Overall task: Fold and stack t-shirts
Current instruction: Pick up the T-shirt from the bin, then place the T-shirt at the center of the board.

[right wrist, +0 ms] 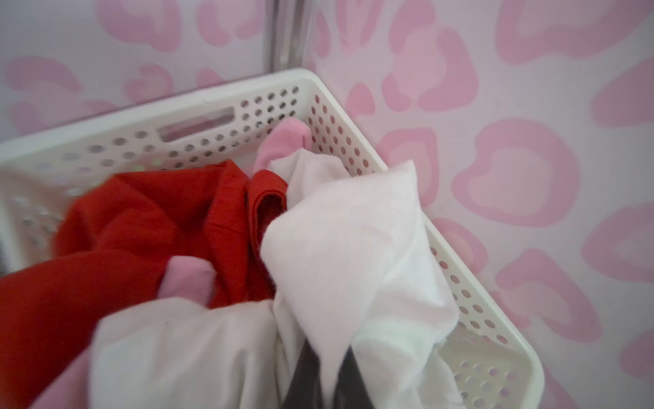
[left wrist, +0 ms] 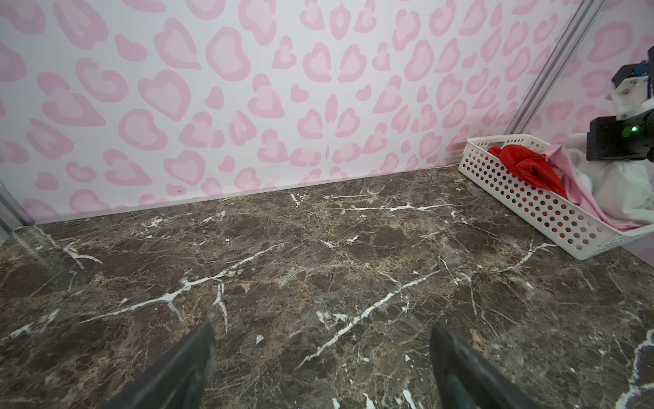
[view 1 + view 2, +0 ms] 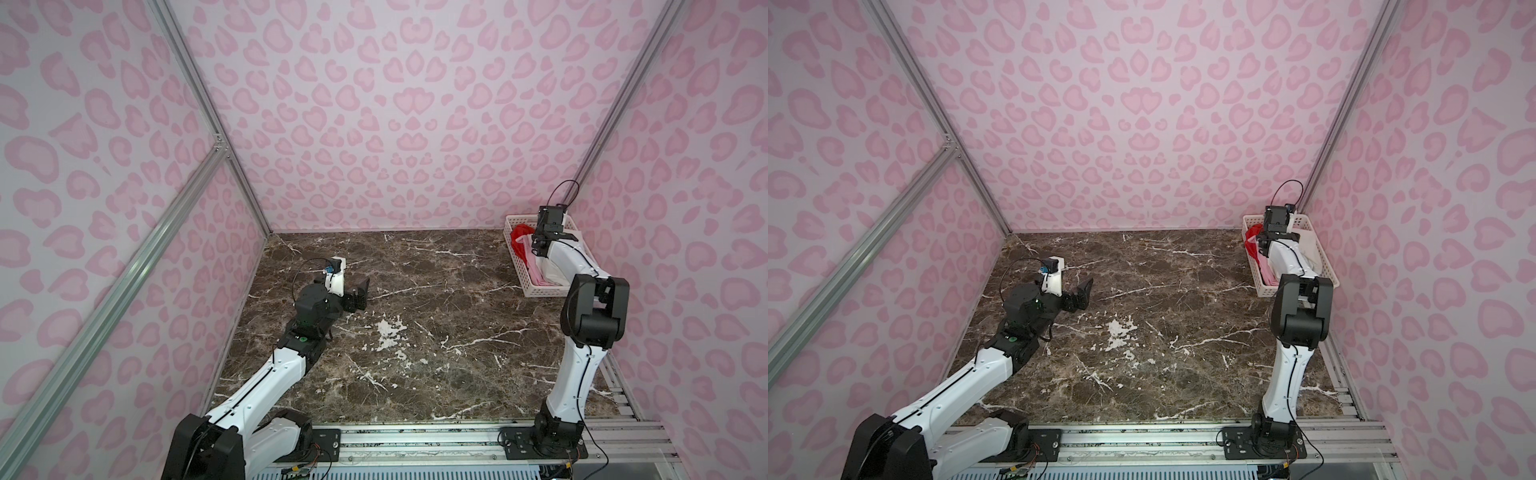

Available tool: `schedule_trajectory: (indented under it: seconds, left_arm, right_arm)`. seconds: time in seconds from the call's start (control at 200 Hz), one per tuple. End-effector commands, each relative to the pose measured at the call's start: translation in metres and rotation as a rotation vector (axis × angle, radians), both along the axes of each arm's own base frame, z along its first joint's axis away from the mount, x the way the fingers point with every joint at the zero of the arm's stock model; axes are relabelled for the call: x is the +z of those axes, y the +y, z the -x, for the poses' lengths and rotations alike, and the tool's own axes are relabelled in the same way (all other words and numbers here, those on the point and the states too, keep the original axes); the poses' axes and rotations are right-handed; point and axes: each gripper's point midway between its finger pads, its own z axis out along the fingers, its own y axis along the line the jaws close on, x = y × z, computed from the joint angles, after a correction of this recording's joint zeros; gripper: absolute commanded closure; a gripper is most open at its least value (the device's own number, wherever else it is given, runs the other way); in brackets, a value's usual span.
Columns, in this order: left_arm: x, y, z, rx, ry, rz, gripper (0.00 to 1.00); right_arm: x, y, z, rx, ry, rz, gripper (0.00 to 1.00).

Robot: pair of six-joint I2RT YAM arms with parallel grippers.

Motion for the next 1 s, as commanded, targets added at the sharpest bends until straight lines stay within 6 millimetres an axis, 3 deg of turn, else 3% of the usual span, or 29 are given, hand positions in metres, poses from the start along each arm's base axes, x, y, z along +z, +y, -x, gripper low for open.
schedule_trajectory:
  seconds: [0.0,0.18,0.4,0.56,0.64,0.7,0.795,0.835,0.94,0.995]
  left_arm:
    - [0.003,-0.002,0.002,-0.011,-0.008,0.025,0.04]
    - [0.005,-0.003,0.003,-0.017,-0.016,0.032,0.04]
    - [0.012,-0.003,0.006,-0.014,-0.032,0.039,0.04]
    - [0.019,0.001,0.008,0.002,-0.047,0.046,0.04]
    - [0.022,0.002,0.009,0.008,-0.048,0.046,0.04]
    - [0.024,0.004,0.010,0.013,-0.049,0.045,0.04]
    - [0.027,0.006,0.013,0.016,-0.052,0.039,0.04]
    - [0.029,0.007,0.015,0.021,-0.057,0.038,0.04]
    - [0.030,0.010,0.017,0.029,-0.060,0.031,0.04]
    - [0.030,0.009,0.018,0.026,-0.058,0.033,0.04]
  right_arm:
    - [0.063,0.033,0.007,0.016,-0.133,0.097,1.00]
    - [0.152,0.118,0.039,0.126,-0.280,0.186,1.00]
    - [0.258,0.247,0.088,0.479,-0.495,0.175,1.00]
    - [0.318,0.329,0.127,0.800,-0.604,0.034,1.00]
    - [0.331,0.343,0.136,0.851,-0.627,0.017,1.00]
    - [0.324,0.337,0.132,0.808,-0.607,0.038,1.00]
    - [0.283,0.314,0.116,0.676,-0.494,0.111,1.00]
    - [0.252,0.306,0.110,0.641,-0.415,0.133,1.00]
    - [0.160,0.276,0.100,0.555,-0.207,0.119,0.71]
    - [0.118,0.258,0.101,0.517,-0.124,0.075,0.68]
